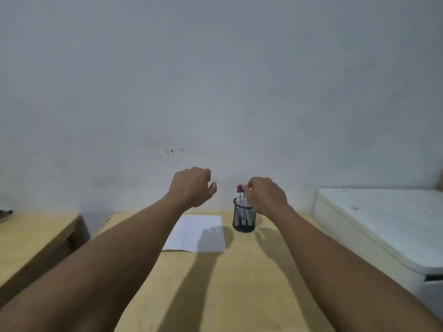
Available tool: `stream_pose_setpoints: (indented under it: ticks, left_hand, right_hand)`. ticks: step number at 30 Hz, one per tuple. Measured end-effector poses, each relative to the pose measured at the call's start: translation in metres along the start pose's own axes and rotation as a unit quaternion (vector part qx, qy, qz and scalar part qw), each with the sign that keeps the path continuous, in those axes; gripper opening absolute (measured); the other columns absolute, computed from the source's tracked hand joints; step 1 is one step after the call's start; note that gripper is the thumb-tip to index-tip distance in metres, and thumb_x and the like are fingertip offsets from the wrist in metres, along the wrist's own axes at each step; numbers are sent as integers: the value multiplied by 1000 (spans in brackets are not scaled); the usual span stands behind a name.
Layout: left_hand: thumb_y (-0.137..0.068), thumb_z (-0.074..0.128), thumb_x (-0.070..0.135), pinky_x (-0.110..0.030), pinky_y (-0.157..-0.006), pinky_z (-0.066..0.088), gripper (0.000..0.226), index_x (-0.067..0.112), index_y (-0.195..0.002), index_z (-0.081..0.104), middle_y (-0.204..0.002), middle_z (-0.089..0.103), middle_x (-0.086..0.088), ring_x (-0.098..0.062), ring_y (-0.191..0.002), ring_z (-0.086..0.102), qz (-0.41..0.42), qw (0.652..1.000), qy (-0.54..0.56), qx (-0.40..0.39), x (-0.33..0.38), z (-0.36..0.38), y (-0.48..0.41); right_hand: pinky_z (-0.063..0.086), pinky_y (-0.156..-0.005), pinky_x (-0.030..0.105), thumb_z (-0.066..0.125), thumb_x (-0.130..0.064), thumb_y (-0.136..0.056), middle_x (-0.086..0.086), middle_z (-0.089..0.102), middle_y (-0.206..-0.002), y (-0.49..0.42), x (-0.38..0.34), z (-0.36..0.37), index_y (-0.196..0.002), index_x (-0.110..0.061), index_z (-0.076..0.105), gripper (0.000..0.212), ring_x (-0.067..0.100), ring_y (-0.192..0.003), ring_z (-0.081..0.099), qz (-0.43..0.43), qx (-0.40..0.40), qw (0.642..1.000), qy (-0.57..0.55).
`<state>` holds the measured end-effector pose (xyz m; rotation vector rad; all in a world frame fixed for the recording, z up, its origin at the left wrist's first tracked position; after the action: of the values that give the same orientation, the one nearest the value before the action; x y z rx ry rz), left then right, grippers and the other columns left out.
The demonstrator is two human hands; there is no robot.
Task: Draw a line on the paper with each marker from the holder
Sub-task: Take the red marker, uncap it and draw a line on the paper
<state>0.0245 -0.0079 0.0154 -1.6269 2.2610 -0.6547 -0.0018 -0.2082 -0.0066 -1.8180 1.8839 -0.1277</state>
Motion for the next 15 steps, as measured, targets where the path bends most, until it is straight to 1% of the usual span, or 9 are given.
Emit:
stream_pose_setpoints:
  ticks: [3, 6, 9, 11, 13, 15]
  left_hand:
    - [-96, 47, 47, -33, -75, 45, 36, 23, -118, 63, -111, 70, 0, -25, -99, 66, 23, 999, 2, -28, 7, 40, -30]
    - [-98, 47, 43, -36, -83, 52, 36, 25, -127, 60, -118, 70, 1, -24, -107, 65, 36, 997, 17, -70, 17, 75, -59]
    - [-100, 46, 36, -39, -87, 54, 37, 28, -135, 56, -125, 69, 1, -24, -112, 64, 60, 994, 38, -80, 25, 105, -83]
    - [-102, 44, 33, -39, -87, 54, 38, 30, -138, 55, -129, 67, 2, -24, -115, 63, 74, 992, 52, -87, 30, 119, -93]
    - [-102, 44, 33, -39, -86, 54, 37, 33, -137, 56, -129, 67, 2, -23, -114, 63, 83, 990, 66, -97, 33, 131, -100]
    - [-102, 46, 34, -38, -81, 55, 32, 36, -129, 63, -122, 70, 0, -23, -106, 66, 90, 987, 77, -106, 34, 139, -104]
  right_hand:
    - [42, -75, 36, 48, -34, -103, 8, 71, -105, -22, 18, 33, -106, -10, 70, 33, 33, -98, 65, 25, -15, 1000, 2]
    - [29, -80, 39, 50, -35, -101, 0, 71, -92, -43, 31, 66, -93, -18, 70, 27, 29, -99, 63, 49, -20, 999, 1]
    - [21, -77, 40, 52, -41, -99, -5, 71, -86, -64, 41, 90, -86, -22, 70, 30, 24, -96, 55, 78, -6, 997, 1]
    - [21, -77, 40, 52, -47, -96, -6, 69, -82, -71, 42, 104, -85, -23, 71, 33, 24, -98, 55, 98, 0, 995, -12]
    - [23, -79, 41, 55, -52, -94, -7, 67, -82, -77, 42, 113, -87, -24, 70, 32, 23, -100, 54, 109, -4, 994, -22]
    - [24, -81, 42, 58, -51, -92, -7, 66, -81, -80, 42, 119, -85, -24, 69, 31, 24, -100, 56, 118, -6, 993, -21]
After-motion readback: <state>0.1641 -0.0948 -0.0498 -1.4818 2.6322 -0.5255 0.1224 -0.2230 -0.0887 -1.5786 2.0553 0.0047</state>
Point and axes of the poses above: each hand's wrist, its own y-axis away from the middle knuckle, its own z-axis out of the palm, x = y × z, the point moved 3 cm from there along -y, towards the middle knuckle
